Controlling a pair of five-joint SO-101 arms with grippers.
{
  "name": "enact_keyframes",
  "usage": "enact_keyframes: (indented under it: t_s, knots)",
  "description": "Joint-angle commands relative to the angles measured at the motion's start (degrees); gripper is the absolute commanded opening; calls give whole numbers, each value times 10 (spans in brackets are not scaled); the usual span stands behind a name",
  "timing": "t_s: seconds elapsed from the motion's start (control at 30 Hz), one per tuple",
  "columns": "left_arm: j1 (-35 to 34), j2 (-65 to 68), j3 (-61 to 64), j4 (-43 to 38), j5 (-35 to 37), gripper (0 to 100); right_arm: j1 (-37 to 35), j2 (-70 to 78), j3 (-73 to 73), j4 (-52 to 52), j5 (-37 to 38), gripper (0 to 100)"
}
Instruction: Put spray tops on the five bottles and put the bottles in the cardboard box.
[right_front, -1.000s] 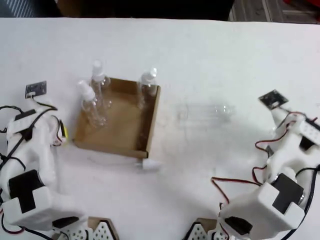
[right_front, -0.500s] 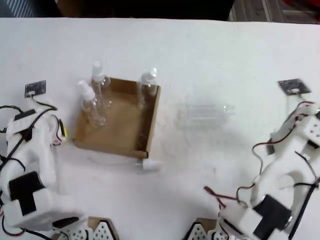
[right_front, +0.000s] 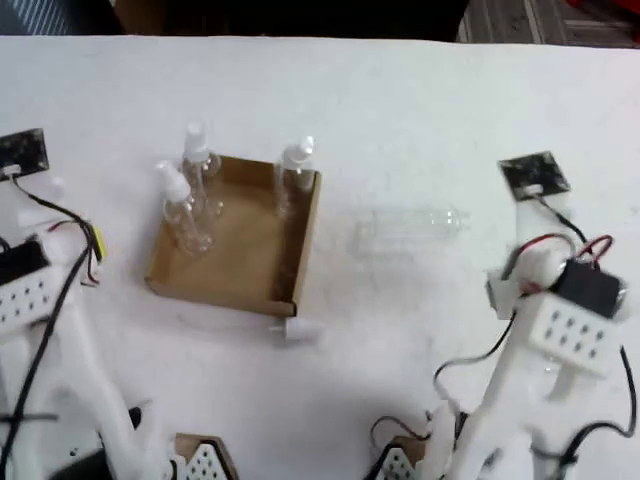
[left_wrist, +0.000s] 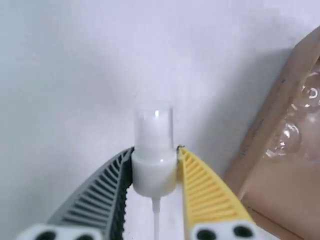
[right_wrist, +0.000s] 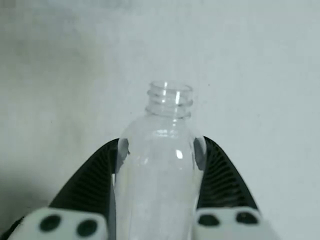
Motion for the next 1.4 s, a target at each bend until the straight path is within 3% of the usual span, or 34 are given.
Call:
enact_keyframes:
  t_s: [0.0, 0.23, 0.53, 0.7, 0.9, 1.07, 1.37]
  knots:
    - [-5, -96, -27, 4, -2, 20, -58, -81, 25, -69, -9, 17]
    - [-5, -204, -119, 58, 0, 20, -161, -193, 172, -240, -130, 16]
    - [33, -128, -371, 137, 2, 20, -271, -286, 317, -583, -216, 16]
    - [57, -71, -493, 143, 5, 20, -335, -349, 318, -596, -298, 16]
    - [85, -37, -596, 138, 127, 20, -435, -421, 320, -596, -337, 15]
    - [190, -13, -666, 110, 157, 20, -535, -422, 321, -597, -368, 15]
    - [321, -5, -682, -25, 154, 20, -666, -427, 356, -596, -396, 15]
